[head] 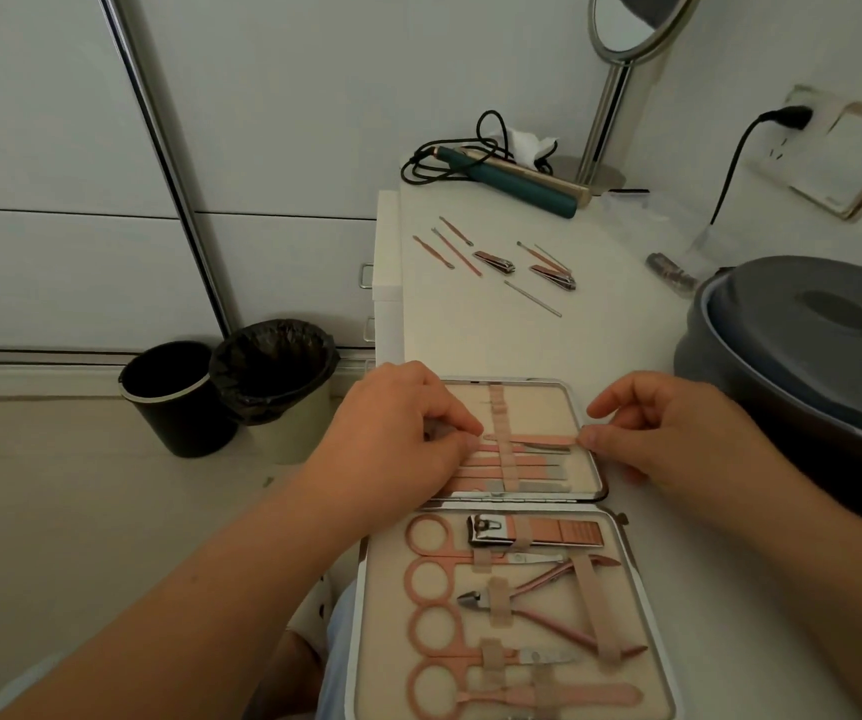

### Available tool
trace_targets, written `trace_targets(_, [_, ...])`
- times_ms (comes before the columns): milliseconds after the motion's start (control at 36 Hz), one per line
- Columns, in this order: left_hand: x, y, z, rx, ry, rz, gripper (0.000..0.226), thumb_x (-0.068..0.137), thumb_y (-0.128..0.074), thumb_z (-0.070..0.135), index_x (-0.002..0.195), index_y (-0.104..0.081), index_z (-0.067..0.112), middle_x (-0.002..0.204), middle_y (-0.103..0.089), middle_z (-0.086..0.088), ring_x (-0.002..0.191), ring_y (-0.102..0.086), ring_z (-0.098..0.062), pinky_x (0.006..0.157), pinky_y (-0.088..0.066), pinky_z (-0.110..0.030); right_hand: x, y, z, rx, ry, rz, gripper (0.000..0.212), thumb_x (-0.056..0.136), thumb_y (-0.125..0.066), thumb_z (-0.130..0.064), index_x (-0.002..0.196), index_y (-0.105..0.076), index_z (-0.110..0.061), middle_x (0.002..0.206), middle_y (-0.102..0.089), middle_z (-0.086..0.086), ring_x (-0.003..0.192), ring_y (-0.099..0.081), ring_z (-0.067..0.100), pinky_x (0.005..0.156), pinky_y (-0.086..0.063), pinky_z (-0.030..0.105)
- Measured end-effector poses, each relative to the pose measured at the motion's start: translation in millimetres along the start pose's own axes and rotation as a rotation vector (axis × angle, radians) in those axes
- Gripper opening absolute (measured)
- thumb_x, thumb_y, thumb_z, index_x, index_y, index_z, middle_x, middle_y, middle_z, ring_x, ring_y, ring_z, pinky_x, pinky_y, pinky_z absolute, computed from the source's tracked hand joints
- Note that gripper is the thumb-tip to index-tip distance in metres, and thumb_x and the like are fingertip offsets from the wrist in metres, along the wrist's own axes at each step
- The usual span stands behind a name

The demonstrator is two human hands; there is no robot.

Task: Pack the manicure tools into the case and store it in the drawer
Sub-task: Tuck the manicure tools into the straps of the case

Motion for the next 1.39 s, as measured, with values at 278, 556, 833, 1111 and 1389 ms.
trace_targets(278, [-1,-2,0,0.014,-0.022,-0.017,0.02,0.083,-0.058,0.035,0.1,-0.068,0.035,0.088,-0.051,0.019,0.092,-0.04,0.001,0.081,-0.03,-0.009,0,-9,-15,-0.233,0.059,-0.113,0.007,0.08,-0.065,-0.03,0.073,-0.065,-0.031,0.07,-0.066,-0.013,0.067,-0.059,0.0,0.056,-0.041,0.013])
trace_targets(556, [-14,-2,7,0.04,-0.114,-0.134,0.03,0.089,-0.05,0.027,0.118,-0.059,0.028,0.104,-0.048,0.015,0.104,-0.037,-0.002,0.091,-0.029,-0.013,-3,-23,-32,-0.488,0.178,-0.22,0.014,0.09,-0.05,-0.03,0.076,-0.055,-0.033,0.082,-0.054,-0.014,0.073,-0.051,0.001,0.057,-0.035,0.013])
trace_targets(833, [-20,-5,14,0.167,-0.177,-0.108,0.04,0.088,-0.043,0.047,0.125,-0.052,0.033,0.112,-0.044,0.012,0.108,-0.031,-0.006,0.093,-0.024,-0.016,4,-37,-50,-0.53,0.25,-0.259,0.017,0.088,-0.053,-0.034,0.071,-0.053,-0.037,0.082,-0.053,-0.014,0.074,-0.05,0.001,0.058,-0.035,0.012])
trace_targets(1111, [-24,-4,15,0.198,-0.208,-0.073,0.038,0.09,-0.039,0.045,0.12,-0.056,0.031,0.116,-0.046,0.01,0.11,-0.032,-0.008,0.092,-0.025,-0.017,-8,-17,-40,-0.491,0.236,-0.144,0.007,0.084,-0.057,-0.036,0.079,-0.057,-0.042,0.083,-0.052,-0.016,0.074,-0.047,0.0,0.059,-0.032,0.012])
trace_targets(1389, [-25,-1,14,0.171,-0.184,-0.044,0.035,0.089,-0.044,0.043,0.118,-0.059,0.03,0.115,-0.047,0.012,0.108,-0.032,-0.002,0.09,-0.025,-0.014,-3,-16,-35,-0.475,0.191,-0.069,0.009,0.086,-0.056,-0.032,0.078,-0.059,-0.034,0.08,-0.052,-0.015,0.07,-0.048,0.0,0.056,-0.033,0.011])
Point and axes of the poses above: each hand's wrist, its own x-axis towards the middle knuckle, its own y-axis out of the back of the hand, z = x × y, the point moved 9 cm from there along x, towards the middle knuckle
